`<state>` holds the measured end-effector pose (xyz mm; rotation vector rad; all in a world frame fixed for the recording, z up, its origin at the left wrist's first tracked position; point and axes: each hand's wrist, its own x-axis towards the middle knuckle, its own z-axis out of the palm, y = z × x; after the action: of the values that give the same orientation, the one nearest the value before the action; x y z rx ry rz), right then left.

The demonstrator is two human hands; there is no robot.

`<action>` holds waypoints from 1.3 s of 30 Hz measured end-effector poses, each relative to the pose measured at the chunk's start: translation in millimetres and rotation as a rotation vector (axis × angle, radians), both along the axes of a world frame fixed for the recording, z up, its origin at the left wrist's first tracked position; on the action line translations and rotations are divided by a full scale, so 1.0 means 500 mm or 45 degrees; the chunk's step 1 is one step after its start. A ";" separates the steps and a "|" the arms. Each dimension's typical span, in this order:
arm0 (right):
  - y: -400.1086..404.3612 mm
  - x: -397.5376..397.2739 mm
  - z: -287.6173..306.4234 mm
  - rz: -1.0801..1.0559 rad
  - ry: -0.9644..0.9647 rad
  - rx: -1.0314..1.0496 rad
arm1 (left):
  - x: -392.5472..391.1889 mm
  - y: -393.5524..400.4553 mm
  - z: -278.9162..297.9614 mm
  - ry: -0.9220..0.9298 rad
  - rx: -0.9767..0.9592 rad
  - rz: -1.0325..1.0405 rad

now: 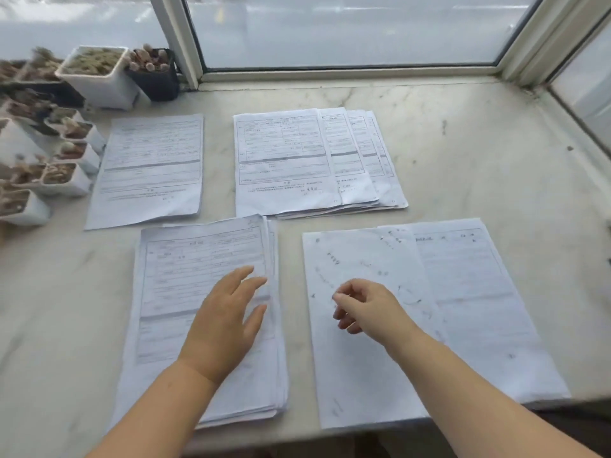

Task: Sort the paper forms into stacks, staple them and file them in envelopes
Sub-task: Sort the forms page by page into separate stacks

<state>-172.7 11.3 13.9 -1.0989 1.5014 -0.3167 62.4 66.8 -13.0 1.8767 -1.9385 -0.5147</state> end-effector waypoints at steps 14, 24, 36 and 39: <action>0.203 0.141 -0.039 0.142 0.198 0.023 | 0.058 0.250 -0.065 0.272 0.099 0.056; 0.209 0.129 -0.055 0.386 0.283 -0.150 | 0.039 0.263 -0.099 0.118 0.021 0.008; 0.201 0.122 -0.072 0.242 -0.160 -0.033 | 0.011 0.249 -0.077 0.334 0.092 0.101; 0.194 0.127 -0.080 0.235 -0.173 -0.050 | 0.013 0.246 -0.072 0.396 0.124 0.126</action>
<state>-109.5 108.5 -25.9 -1.2133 1.2686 -0.2880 69.0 189.9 -48.9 1.8138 -1.6373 -0.8289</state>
